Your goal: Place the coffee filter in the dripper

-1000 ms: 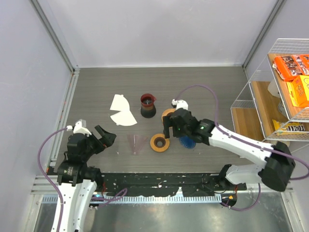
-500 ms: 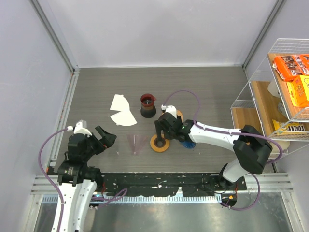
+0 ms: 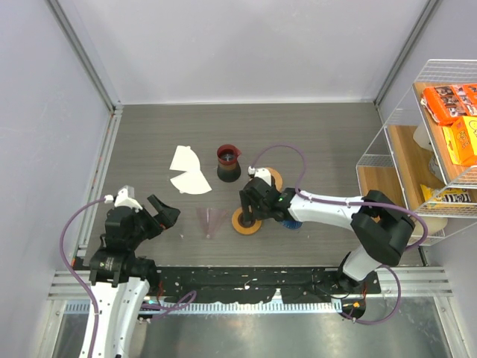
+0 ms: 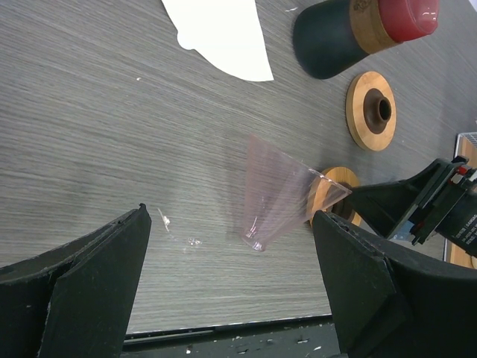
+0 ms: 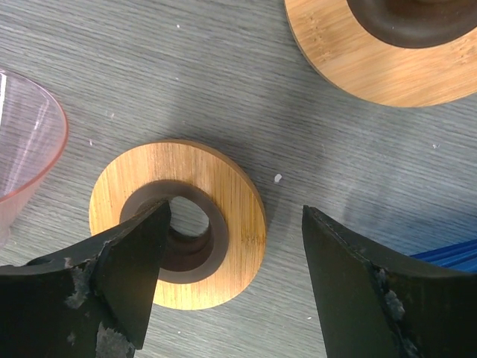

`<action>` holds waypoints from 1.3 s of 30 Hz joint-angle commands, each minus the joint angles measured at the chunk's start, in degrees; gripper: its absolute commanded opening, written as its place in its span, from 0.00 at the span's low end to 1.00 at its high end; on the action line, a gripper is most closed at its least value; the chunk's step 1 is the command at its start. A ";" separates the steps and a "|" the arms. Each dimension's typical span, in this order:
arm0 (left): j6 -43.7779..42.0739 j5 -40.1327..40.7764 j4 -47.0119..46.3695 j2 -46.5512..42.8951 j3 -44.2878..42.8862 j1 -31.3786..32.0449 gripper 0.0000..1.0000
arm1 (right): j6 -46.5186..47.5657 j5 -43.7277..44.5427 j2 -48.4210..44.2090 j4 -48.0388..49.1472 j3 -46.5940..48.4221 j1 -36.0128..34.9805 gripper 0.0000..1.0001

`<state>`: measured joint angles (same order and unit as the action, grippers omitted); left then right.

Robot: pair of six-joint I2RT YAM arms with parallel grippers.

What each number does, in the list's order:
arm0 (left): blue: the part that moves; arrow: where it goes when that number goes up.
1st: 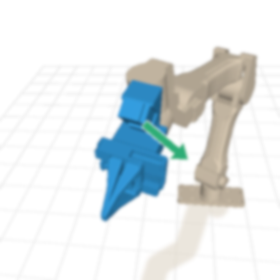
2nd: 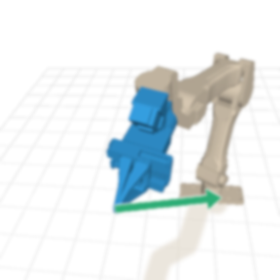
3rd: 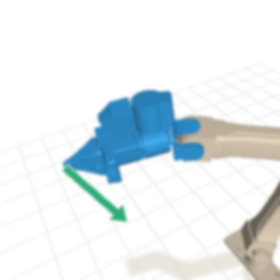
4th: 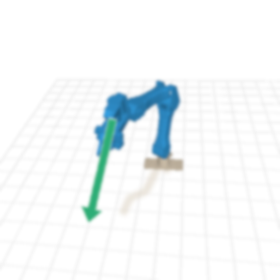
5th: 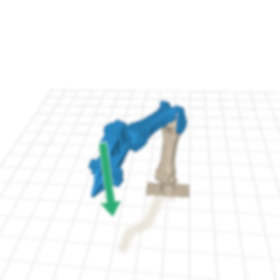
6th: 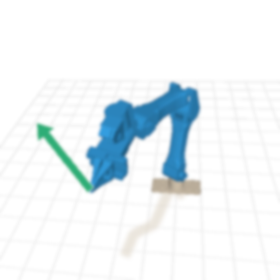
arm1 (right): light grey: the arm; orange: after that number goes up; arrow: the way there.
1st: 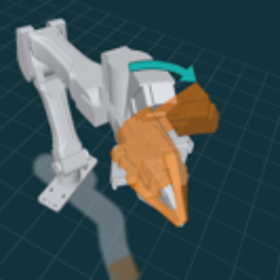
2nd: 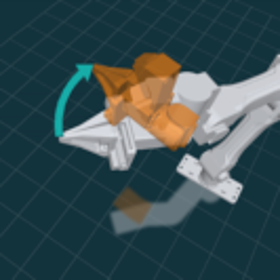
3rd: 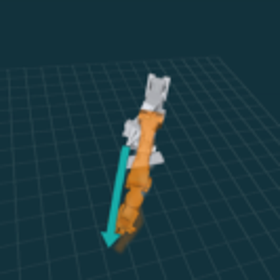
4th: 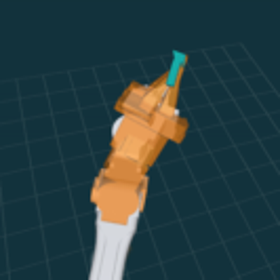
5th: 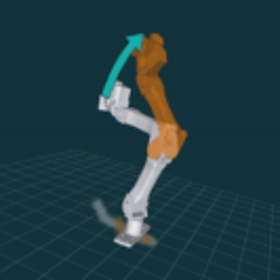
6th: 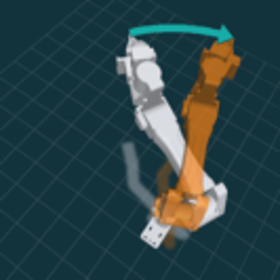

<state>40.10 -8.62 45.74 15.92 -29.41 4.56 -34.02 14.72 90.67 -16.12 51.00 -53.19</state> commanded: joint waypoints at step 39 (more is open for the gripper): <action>-1.60 -1.75 0.23 -0.01 -1.70 0.10 0.99 | 0.44 0.21 -15.67 0.66 -2.58 -0.16 0.31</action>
<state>39.86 -9.08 46.04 16.38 -29.17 4.56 -35.64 12.40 84.09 -14.17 47.75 -53.19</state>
